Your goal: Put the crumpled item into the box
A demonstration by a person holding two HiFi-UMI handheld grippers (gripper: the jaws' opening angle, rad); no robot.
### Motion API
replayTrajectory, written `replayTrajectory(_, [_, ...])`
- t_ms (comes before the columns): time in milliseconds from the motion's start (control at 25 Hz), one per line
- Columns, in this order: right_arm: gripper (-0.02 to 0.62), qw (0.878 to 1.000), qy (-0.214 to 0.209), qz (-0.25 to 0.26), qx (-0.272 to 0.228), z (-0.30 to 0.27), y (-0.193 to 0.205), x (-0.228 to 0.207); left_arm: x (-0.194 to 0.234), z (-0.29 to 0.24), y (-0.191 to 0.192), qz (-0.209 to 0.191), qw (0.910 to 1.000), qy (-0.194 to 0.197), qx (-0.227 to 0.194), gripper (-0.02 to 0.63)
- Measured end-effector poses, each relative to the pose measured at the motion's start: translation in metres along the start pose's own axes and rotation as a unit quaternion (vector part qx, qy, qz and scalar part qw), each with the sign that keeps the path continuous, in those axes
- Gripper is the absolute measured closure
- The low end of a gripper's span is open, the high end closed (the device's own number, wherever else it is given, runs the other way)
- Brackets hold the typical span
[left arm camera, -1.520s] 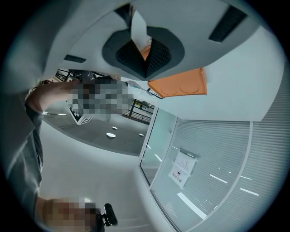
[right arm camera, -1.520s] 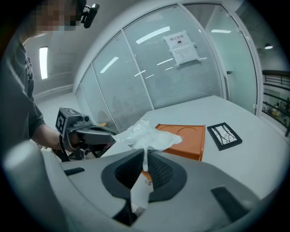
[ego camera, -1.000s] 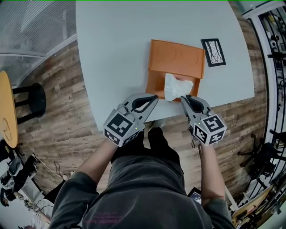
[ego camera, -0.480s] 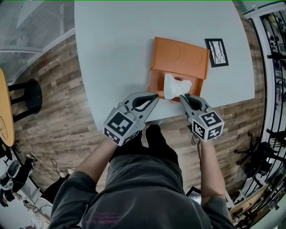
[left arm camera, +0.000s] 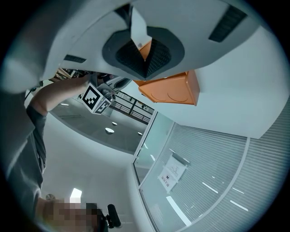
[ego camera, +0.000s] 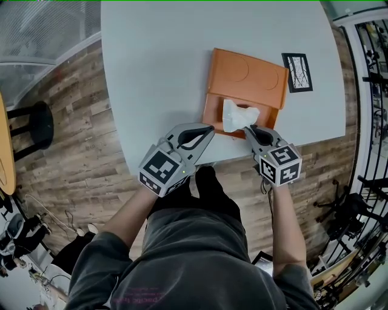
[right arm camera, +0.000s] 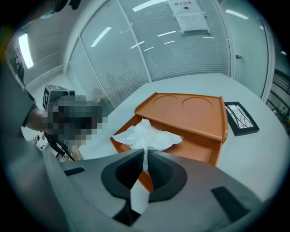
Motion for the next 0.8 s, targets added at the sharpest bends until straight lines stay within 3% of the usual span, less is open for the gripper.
replayTrajectory(800, [0.565,0.994,0.003,-0.007,0.111,-0.027,0.008,-0.014,0.001,0.002,-0.002,0.01,0.9999,-0.001,-0.004,0.594])
Point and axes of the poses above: the fingertips, and each gripper's own axes: z backward along the fingers, x to its left, y out of its underside, the point moved 4 cm from there along z, backward along the fingers, and after that the axes turned 11 degrees about x, right-handed, at the moved point
